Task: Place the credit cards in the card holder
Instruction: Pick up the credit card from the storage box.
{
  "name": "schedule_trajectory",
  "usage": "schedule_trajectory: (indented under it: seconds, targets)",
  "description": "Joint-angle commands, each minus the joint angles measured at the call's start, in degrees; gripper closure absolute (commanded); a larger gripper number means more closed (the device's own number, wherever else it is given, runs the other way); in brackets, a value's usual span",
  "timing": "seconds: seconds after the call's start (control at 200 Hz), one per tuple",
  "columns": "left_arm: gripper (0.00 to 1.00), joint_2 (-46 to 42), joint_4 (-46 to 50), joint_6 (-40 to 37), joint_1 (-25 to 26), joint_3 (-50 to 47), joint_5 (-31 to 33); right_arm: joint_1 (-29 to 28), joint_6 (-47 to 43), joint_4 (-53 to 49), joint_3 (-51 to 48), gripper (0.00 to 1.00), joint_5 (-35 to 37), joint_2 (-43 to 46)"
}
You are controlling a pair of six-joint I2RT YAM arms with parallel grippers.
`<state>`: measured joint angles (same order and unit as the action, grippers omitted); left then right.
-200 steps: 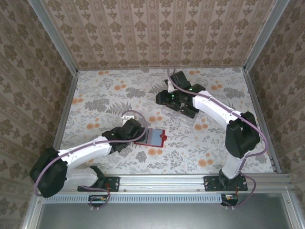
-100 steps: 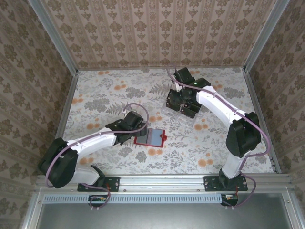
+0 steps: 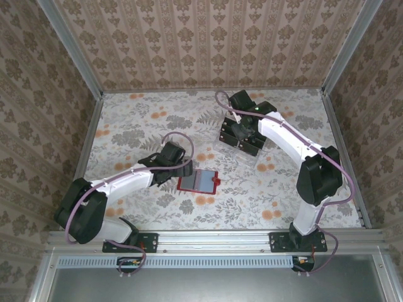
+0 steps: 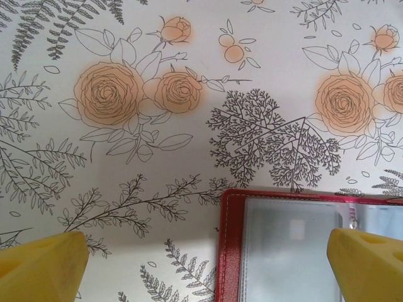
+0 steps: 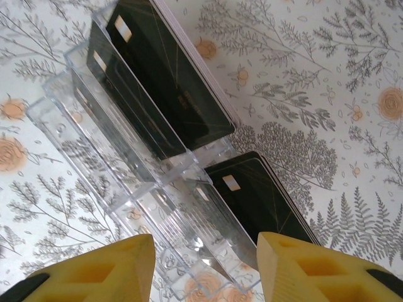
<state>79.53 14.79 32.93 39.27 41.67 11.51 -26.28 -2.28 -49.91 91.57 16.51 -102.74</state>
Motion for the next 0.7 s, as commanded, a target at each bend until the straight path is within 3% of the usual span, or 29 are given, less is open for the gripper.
schedule_trajectory:
  seconds: [0.0, 0.695]
  targets:
    - [0.0, -0.5, -0.2, -1.7, -0.7, 0.0, -1.7, 0.2, -3.1, -3.5, 1.7, 0.53, 3.4, -0.8]
    - [0.0, -0.8, -2.0, -1.3, -1.6, -2.0, -3.7, 0.3, -9.3, -10.7, 6.6, 0.54, 7.5, -5.4]
